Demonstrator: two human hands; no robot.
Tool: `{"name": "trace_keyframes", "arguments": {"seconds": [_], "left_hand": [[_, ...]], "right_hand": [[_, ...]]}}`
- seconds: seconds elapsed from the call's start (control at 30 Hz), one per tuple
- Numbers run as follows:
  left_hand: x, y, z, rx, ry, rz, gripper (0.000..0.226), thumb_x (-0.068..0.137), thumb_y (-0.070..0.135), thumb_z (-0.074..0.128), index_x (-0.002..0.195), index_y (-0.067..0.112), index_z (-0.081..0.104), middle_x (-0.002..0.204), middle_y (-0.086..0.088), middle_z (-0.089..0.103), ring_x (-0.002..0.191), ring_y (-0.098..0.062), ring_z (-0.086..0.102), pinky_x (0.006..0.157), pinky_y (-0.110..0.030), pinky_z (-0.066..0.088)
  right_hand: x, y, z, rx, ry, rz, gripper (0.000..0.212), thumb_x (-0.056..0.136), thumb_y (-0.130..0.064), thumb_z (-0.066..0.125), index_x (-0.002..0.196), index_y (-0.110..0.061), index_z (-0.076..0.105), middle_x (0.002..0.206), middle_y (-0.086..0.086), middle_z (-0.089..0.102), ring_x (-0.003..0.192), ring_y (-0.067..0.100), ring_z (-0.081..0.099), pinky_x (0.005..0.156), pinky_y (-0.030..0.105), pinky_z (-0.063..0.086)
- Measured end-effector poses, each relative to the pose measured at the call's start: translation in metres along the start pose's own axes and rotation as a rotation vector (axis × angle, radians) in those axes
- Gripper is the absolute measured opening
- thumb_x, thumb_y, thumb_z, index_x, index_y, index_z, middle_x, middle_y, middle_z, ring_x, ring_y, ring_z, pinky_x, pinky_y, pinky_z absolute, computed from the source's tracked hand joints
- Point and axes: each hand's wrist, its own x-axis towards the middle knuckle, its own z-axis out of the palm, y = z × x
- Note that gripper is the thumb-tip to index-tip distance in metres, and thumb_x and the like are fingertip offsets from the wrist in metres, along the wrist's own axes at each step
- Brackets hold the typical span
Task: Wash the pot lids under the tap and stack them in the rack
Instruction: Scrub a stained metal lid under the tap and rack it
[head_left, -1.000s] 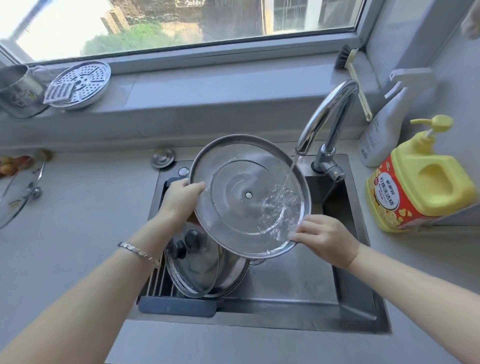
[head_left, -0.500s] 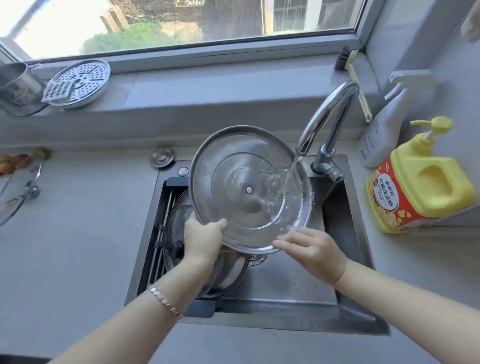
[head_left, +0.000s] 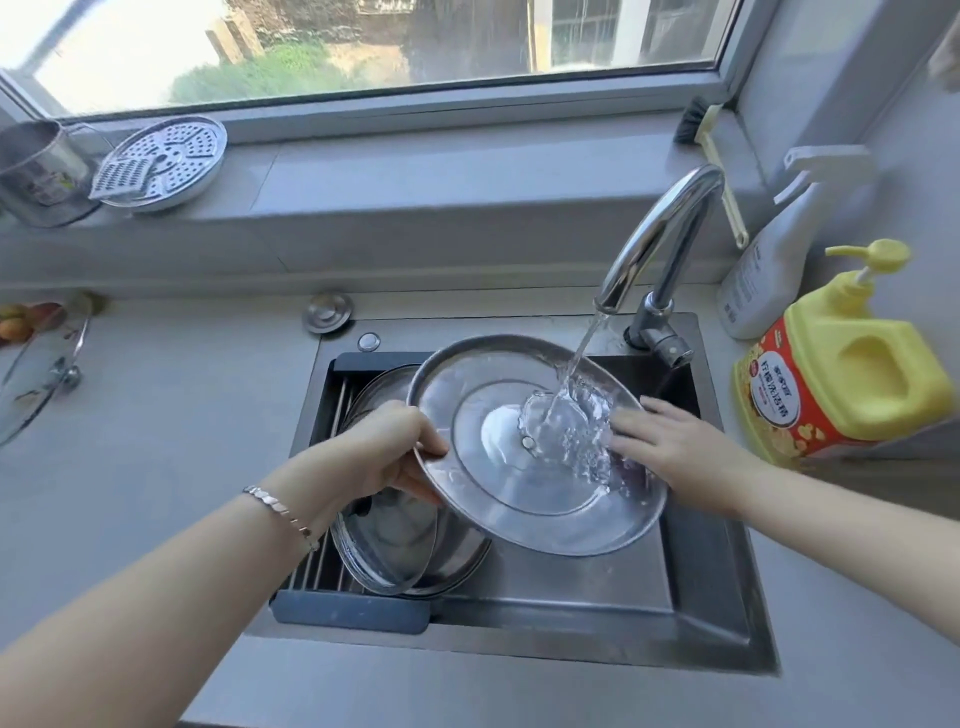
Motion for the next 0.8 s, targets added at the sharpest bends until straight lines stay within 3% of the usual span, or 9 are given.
{"name": "trace_keyframes", "arguments": {"seconds": [0.1, 0.17, 0.23, 0.3, 0.4, 0.47, 0.57, 0.67, 0.8], "left_hand": [[0.001, 0.0, 0.018, 0.053, -0.123, -0.114, 0.008, 0.086, -0.002, 0.038, 0.085, -0.001, 0.046, 0.059, -0.011, 0.06, 0.055, -0.03, 0.064, 0.063, -0.039, 0.057], [0.004, 0.002, 0.029, 0.087, -0.21, -0.189, 0.014, 0.088, 0.006, 0.037, 0.08, 0.001, 0.047, 0.047, -0.008, 0.06, 0.042, -0.021, 0.062, 0.051, -0.025, 0.053], [0.008, 0.004, 0.039, 0.078, -0.258, -0.24, 0.021, 0.089, 0.013, 0.036, 0.074, 0.004, 0.047, 0.045, -0.009, 0.061, 0.039, -0.017, 0.062, 0.046, -0.019, 0.049], [0.017, 0.004, 0.049, 0.05, -0.259, -0.241, 0.022, 0.092, 0.019, 0.037, 0.078, 0.005, 0.048, 0.051, -0.009, 0.064, 0.041, -0.015, 0.064, 0.049, -0.021, 0.052], [0.028, 0.002, 0.067, 0.248, -0.158, -0.057, 0.032, 0.095, 0.031, 0.038, 0.105, 0.002, 0.048, 0.083, -0.015, 0.063, 0.057, -0.022, 0.068, 0.067, -0.033, 0.055], [0.027, 0.002, 0.075, 0.598, -0.056, 0.212, 0.049, 0.094, 0.05, 0.036, 0.118, 0.009, 0.05, 0.107, -0.011, 0.062, 0.092, -0.027, 0.065, 0.082, -0.032, 0.046], [0.024, 0.0, 0.09, 0.613, -0.212, 0.47, 0.058, 0.088, 0.061, 0.038, 0.098, 0.01, 0.062, 0.092, -0.004, 0.064, 0.087, -0.02, 0.058, 0.078, -0.031, 0.042], [0.031, -0.003, 0.094, 0.36, -0.148, 0.548, 0.053, 0.071, 0.064, 0.057, 0.069, 0.011, 0.05, 0.06, 0.003, 0.037, 0.058, -0.012, 0.033, 0.056, -0.029, 0.026], [0.036, -0.007, 0.091, 0.011, -0.01, 0.609, 0.064, 0.065, 0.06, 0.058, 0.079, -0.002, 0.06, 0.07, -0.005, 0.047, 0.066, -0.013, 0.042, 0.062, -0.028, 0.035]], "right_hand": [[-0.028, -0.021, -0.015, 0.236, -0.049, -0.107, 0.047, 0.05, -0.001, 0.083, 0.094, -0.01, 0.073, 0.097, 0.003, 0.073, 0.082, 0.018, 0.07, 0.073, 0.03, 0.057], [-0.047, -0.034, -0.023, 0.386, -0.039, -0.076, 0.025, 0.072, -0.005, 0.063, 0.094, -0.015, 0.071, 0.095, -0.002, 0.073, 0.082, 0.011, 0.068, 0.072, 0.019, 0.054], [-0.06, -0.041, -0.034, 0.559, -0.014, 0.041, 0.024, 0.088, -0.012, 0.048, 0.089, -0.019, 0.071, 0.089, -0.01, 0.073, 0.082, 0.001, 0.065, 0.073, 0.01, 0.05], [-0.063, -0.036, -0.048, 0.678, -0.055, 0.241, 0.019, 0.08, -0.009, 0.062, 0.076, -0.027, 0.066, 0.072, -0.023, 0.064, 0.069, -0.013, 0.057, 0.064, 0.005, 0.044], [-0.052, -0.007, -0.068, 0.786, -0.32, 0.518, 0.035, 0.068, -0.004, 0.074, 0.059, -0.034, 0.058, 0.05, -0.019, 0.052, 0.049, -0.007, 0.048, 0.048, 0.011, 0.034], [-0.036, 0.015, -0.08, 0.861, -0.527, 0.636, 0.03, 0.064, -0.005, 0.075, 0.058, -0.031, 0.061, 0.051, -0.012, 0.056, 0.049, -0.001, 0.052, 0.05, 0.017, 0.042], [-0.004, 0.032, -0.088, 0.768, -0.691, 0.609, 0.019, 0.057, -0.016, 0.078, 0.07, -0.018, 0.064, 0.064, -0.002, 0.065, 0.062, 0.007, 0.061, 0.061, 0.032, 0.052], [0.028, 0.043, -0.084, 0.746, -0.607, 0.574, 0.02, 0.061, -0.021, 0.084, 0.068, -0.02, 0.065, 0.062, -0.007, 0.062, 0.062, 0.004, 0.055, 0.059, 0.02, 0.043], [0.052, 0.049, -0.068, 0.797, -0.173, 0.748, 0.036, 0.064, -0.02, 0.083, 0.096, -0.021, 0.066, 0.089, -0.011, 0.063, 0.087, 0.003, 0.057, 0.075, 0.006, 0.041]]}}
